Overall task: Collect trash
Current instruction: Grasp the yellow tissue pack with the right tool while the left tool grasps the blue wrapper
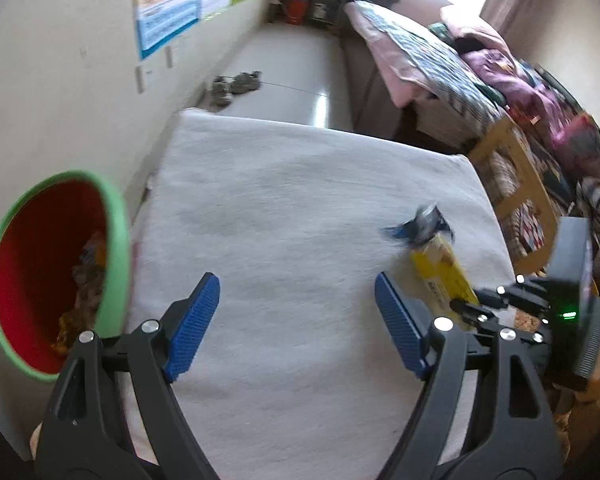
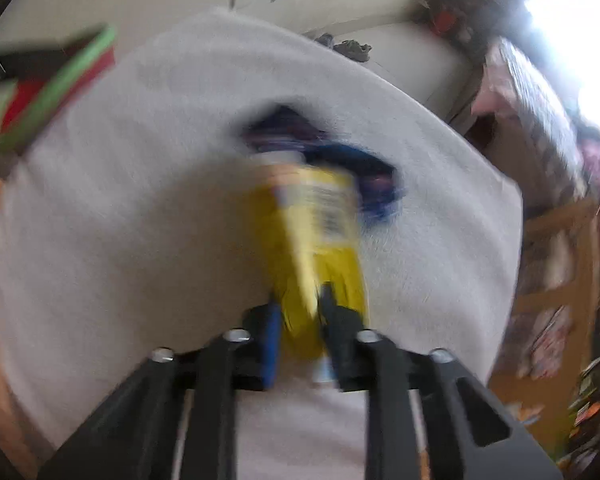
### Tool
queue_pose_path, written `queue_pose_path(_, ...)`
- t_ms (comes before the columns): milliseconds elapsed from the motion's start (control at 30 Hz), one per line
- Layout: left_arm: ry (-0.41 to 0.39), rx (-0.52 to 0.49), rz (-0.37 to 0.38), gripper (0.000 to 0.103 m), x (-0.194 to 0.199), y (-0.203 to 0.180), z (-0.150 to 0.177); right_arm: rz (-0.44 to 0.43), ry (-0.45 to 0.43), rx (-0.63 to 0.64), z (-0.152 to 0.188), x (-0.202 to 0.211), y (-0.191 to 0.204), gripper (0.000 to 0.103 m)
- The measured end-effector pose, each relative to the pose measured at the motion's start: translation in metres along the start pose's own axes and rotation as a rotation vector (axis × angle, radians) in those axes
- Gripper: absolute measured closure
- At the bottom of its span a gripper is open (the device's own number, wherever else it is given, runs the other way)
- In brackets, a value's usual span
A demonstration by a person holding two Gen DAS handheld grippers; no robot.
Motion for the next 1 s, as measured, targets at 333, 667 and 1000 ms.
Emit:
queue_pose_path(333, 0.062, -0.176, 0.044, 0.026, -0.058, -0.063, -0.016, -0.202, -0.016, -0.526, 0.057, 0.049, -0.046, 0.088)
queue_pose_path(667, 0.208, -0.11, 0.165, 0.026, -0.103, -0.125, -0.01, -0.226, 0.017, -0.562, 0.068, 0.037, -0.049, 0.088)
queue_pose_path(1000, 0.399, -0.036, 0.155, 0.059, -0.16, -0.163, 0.013, -0.264, 0.011, -0.629, 0.074, 0.034, -0.065, 0.087)
Point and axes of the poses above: each gripper's, at about its wrist camera, not at the fingertips, and x roughly against the way its jaws point, y to its left, z to its underside, the point moved 4 cm from there along -x, roughly the way its jaws point, and after that the axes turned 11 degrees about -y, right-handed, at the moved point
